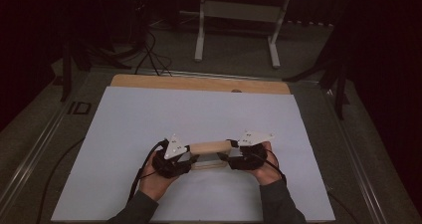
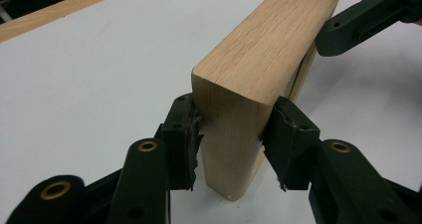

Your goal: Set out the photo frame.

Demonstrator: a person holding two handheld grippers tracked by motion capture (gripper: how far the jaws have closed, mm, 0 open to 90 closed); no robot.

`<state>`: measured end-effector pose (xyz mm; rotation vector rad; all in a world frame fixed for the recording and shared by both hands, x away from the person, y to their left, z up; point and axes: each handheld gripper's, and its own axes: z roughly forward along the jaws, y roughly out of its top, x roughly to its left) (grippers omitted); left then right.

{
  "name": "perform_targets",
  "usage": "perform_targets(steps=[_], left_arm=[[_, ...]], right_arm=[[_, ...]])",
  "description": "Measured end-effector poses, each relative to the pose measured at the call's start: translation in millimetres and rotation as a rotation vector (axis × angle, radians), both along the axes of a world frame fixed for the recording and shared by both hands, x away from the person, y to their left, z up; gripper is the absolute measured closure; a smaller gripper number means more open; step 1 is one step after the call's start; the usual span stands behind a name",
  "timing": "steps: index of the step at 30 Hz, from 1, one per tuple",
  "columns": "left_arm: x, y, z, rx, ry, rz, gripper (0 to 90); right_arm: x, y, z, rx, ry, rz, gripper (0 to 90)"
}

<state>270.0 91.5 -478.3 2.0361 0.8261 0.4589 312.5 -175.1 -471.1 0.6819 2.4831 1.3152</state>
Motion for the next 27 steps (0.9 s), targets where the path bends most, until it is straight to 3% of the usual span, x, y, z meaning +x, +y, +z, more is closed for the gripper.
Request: perform_targets(steps=[13, 27], left_arm=[[3.8, 6.7, 0.6, -0.016, 0.011, 0.017, 57.9], [8.4, 13.0, -0.1, -0.04, 0.025, 0.029, 57.5]], right_arm=[[-0.3, 5.6, -1.0, -0.012, -0.025, -0.02, 48.0], [1.1, 13.6, -2.8, 0.009, -0.024, -0.051, 47.1]])
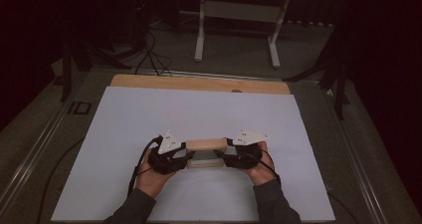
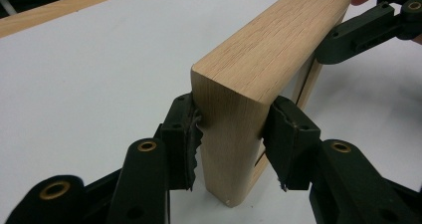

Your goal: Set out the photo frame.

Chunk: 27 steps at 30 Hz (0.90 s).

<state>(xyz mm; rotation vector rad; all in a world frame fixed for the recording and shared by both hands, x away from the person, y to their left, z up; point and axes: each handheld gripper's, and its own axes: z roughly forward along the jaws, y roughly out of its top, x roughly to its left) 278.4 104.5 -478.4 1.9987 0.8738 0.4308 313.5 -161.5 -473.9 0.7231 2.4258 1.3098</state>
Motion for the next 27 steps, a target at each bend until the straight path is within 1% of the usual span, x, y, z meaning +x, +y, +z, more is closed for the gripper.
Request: perform_targets(steps=[18, 27], left_arm=[[3.2, 4.7, 0.8, -0.007, -0.003, 0.018, 57.0], [4.6, 7.4, 2.7, -0.029, -0.008, 0.029, 56.9]], right_arm=[[2.7, 7.7, -0.1, 0.003, 0.0, -0.019, 46.3], [4.6, 10.4, 2.8, 0.015, -0.004, -0.028, 45.5]])
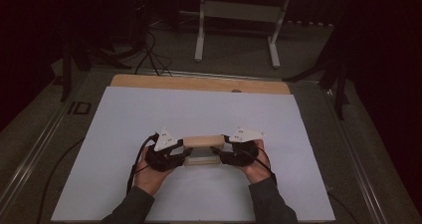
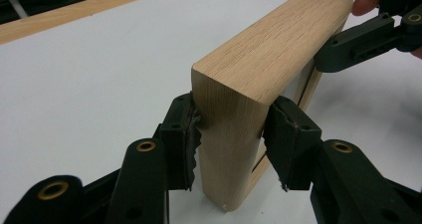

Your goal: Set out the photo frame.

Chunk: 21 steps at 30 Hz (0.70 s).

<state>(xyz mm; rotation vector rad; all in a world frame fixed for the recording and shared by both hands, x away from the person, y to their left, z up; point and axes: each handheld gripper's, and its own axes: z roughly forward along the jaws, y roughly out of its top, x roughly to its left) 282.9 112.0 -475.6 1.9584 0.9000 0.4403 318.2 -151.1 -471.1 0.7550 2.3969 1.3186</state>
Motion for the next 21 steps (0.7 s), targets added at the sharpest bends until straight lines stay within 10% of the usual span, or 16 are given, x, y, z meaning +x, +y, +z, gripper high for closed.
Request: perform_targets(steps=[21], left_arm=[[16.0, 4.8, 7.6, -0.03, -0.02, 0.037, 55.7]], right_arm=[[14.8, 8.1, 6.2, 0.021, 0.004, -0.036, 44.2]])
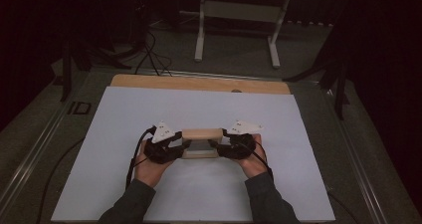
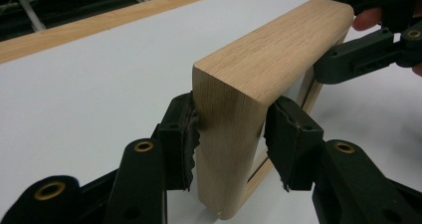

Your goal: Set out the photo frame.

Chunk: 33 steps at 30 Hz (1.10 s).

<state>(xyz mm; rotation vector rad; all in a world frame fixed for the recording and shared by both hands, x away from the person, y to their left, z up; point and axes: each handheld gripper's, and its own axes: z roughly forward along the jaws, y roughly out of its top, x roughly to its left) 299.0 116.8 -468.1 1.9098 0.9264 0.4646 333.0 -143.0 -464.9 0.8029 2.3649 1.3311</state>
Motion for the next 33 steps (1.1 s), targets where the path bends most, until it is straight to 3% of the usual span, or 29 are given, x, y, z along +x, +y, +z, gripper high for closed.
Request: perform_targets(steps=[15, 22, 33], left_arm=[[19.5, 10.5, -7.3, -0.021, 0.007, 0.023, 54.5], [27.2, 12.3, -10.0, -0.014, 0.02, 0.037, 53.6], [41.9, 16.5, -16.8, -0.077, 0.075, 0.053, 51.4]], right_arm=[[16.5, 15.0, -3.4, -0.004, 0.008, -0.033, 43.6], [25.6, 21.6, -5.9, -0.012, 0.032, -0.05, 43.0], [36.7, 24.0, -11.2, 0.033, 0.068, -0.07, 42.7]])
